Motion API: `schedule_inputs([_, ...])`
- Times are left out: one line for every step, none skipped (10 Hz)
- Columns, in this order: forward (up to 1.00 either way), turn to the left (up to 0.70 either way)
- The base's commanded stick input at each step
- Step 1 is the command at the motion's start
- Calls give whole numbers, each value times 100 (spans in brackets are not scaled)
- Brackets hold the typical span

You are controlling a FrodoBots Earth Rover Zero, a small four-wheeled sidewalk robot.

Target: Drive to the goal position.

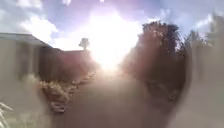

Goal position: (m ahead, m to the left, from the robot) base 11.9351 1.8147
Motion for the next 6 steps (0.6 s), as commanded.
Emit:
schedule_inputs([100,0])
schedule_inputs([100,0])
schedule_inputs([100,0])
schedule_inputs([100,0])
schedule_inputs([100,0])
schedule_inputs([100,0])
